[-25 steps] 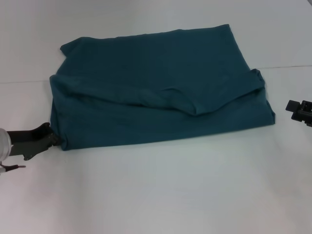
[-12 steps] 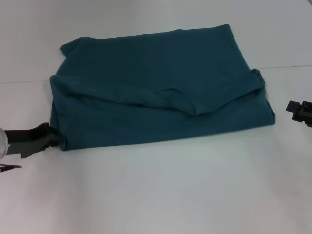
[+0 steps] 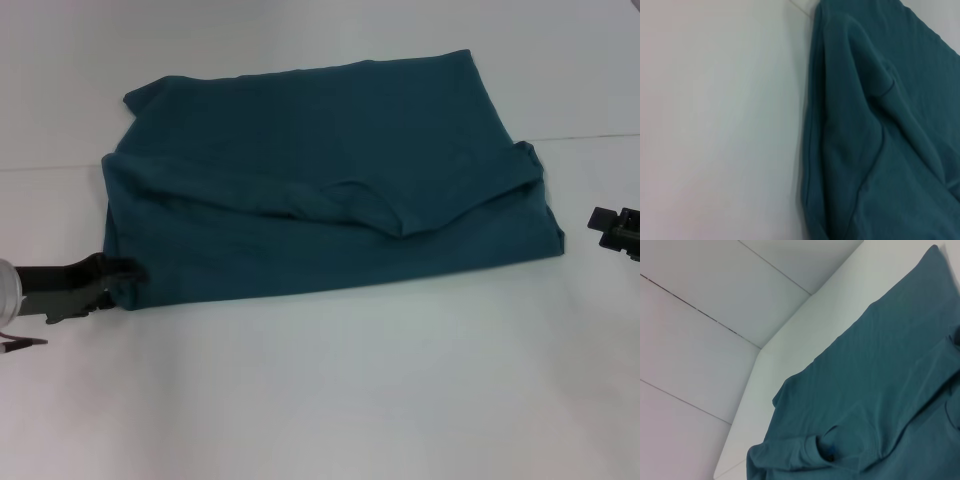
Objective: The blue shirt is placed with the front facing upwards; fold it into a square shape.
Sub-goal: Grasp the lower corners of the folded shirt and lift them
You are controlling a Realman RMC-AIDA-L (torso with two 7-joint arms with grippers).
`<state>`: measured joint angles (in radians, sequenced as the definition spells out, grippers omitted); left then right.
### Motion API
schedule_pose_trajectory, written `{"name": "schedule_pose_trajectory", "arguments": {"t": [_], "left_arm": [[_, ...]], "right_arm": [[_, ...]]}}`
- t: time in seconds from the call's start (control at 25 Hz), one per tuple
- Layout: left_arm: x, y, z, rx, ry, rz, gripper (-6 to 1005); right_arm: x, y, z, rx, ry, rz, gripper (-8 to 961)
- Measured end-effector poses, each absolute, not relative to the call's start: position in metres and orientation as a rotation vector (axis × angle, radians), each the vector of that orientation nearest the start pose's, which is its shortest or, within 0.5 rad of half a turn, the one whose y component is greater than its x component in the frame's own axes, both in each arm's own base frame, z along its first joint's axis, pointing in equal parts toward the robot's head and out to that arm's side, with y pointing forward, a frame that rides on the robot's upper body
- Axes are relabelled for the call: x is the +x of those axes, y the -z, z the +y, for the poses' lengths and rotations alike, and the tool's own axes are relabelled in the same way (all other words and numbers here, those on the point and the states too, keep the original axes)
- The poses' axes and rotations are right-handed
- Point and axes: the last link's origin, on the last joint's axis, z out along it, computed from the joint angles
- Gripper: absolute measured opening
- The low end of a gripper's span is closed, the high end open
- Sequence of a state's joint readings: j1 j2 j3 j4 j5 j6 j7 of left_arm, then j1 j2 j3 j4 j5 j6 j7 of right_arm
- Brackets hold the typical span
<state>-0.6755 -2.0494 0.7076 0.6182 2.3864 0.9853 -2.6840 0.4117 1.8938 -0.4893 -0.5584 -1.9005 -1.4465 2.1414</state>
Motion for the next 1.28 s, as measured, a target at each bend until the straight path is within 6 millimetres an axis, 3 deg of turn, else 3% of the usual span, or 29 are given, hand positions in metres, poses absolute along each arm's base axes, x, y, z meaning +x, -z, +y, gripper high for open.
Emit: {"name": "schedule_pose_trajectory", "arguments": {"t": [0.32,0.52,0.84,1.04,1.28], "left_arm": [[-0.299,-0.005,0.411,-1.747,0.388,-1.890,760],[-0.295,-0.003,0.414,-1.744,0.392,-1.897,807],[-0.292,-0.003,0.417,-1.753,0.394,-1.894,591],[-0.294,-0.003,0.416,-1.747,0.373,-1.893,347],[-0.294,-0.002,0.416,-1.745,0.365,-1.892,121]], "right_arm": [[0.351,-0.099,0.326,-1.910,-0.979,1.700,583],[0.352,-0.100,0.325,-1.907,-0.981,1.700,582],[0.352,-0.100,0.325,-1.904,-0.982,1.702,582],[0.353,-0.101,0.325,-1.903,-0.982,1.700,582],[0.352,-0.101,0.325,-1.903,-0.984,1.700,582]]}}
